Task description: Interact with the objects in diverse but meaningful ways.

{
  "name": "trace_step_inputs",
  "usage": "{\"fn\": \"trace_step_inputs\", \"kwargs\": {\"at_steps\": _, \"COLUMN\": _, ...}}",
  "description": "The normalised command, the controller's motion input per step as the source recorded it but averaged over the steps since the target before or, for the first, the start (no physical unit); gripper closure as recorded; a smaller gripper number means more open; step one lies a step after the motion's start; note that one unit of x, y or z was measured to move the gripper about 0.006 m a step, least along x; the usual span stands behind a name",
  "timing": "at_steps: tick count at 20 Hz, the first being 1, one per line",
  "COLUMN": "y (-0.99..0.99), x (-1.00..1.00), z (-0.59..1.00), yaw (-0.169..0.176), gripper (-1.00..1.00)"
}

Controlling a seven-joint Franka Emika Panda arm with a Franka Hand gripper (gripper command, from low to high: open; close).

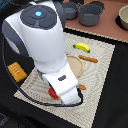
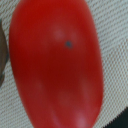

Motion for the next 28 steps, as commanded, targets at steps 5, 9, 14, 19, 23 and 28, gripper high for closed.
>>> {"fn": "trace_step_inputs", "kwargs": {"at_steps": 5, "y": -0.05, "x": 0.14, "z": 0.00, "yaw": 0.006, "gripper": 1.00}}
{"fn": "trace_step_inputs", "kwargs": {"at_steps": 9, "y": -0.05, "x": 0.16, "z": -0.01, "yaw": 0.007, "gripper": 1.00}}
{"fn": "trace_step_inputs", "kwargs": {"at_steps": 14, "y": -0.03, "x": 0.24, "z": -0.01, "yaw": 0.005, "gripper": 1.00}}
{"fn": "trace_step_inputs", "kwargs": {"at_steps": 19, "y": -0.04, "x": 0.26, "z": 0.13, "yaw": 0.002, "gripper": 1.00}}
{"fn": "trace_step_inputs", "kwargs": {"at_steps": 23, "y": 0.26, "x": 0.14, "z": 1.00, "yaw": -0.008, "gripper": 1.00}}
{"fn": "trace_step_inputs", "kwargs": {"at_steps": 28, "y": 0.69, "x": -0.18, "z": 0.94, "yaw": -0.003, "gripper": 1.00}}
